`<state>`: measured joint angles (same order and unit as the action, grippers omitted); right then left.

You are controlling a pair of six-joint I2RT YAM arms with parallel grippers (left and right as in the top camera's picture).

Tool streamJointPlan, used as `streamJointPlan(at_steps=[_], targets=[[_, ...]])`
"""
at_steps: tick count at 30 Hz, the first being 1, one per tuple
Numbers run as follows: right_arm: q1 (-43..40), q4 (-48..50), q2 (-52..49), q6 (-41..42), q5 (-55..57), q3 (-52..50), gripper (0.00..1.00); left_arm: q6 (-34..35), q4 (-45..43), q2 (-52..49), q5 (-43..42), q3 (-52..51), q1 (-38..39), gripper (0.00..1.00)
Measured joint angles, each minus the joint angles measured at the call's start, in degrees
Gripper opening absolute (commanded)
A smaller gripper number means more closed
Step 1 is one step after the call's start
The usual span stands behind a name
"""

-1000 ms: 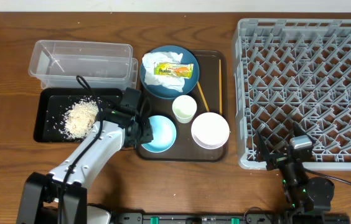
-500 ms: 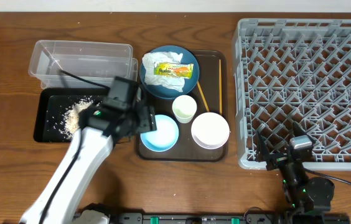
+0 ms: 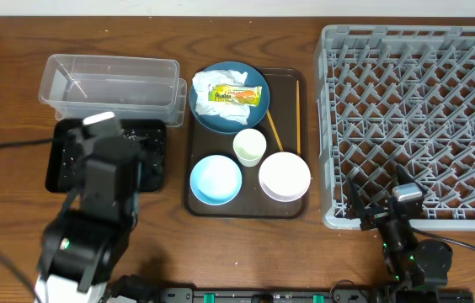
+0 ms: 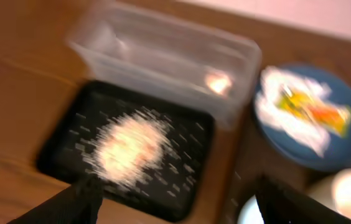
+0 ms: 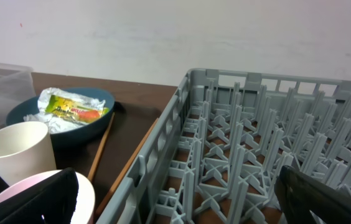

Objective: Sort waste into correct bins and load items into the dishwasher rack
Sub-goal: 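Raise the left gripper away from the bowl over the black tray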

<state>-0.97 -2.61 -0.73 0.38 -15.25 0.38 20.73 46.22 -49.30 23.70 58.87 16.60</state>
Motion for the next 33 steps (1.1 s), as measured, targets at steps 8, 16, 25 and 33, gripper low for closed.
streamJointPlan(at_steps=[8, 16, 25, 33], targets=[[0.0, -0.02, 0.0, 0.0, 0.0, 0.0, 0.99, 0.0, -0.22, 2.75, 11.76, 0.0, -3.69, 0.84], [0.0, -0.02, 0.0, 0.0, 0.0, 0.0, 0.99, 0.0, -5.97, 1.73, 10.78, 0.0, -19.85, 0.84], [0.0, -0.02, 0.0, 0.0, 0.0, 0.0, 0.99, 0.0, -1.09, -3.34, -12.79, 0.0, -39.17, 0.87], [0.0, 3.5, 0.0, -0.02, 0.7, 0.0, 0.99, 0.46, -0.09, -11.04, -20.02, 0.0, -43.54, 0.87]])
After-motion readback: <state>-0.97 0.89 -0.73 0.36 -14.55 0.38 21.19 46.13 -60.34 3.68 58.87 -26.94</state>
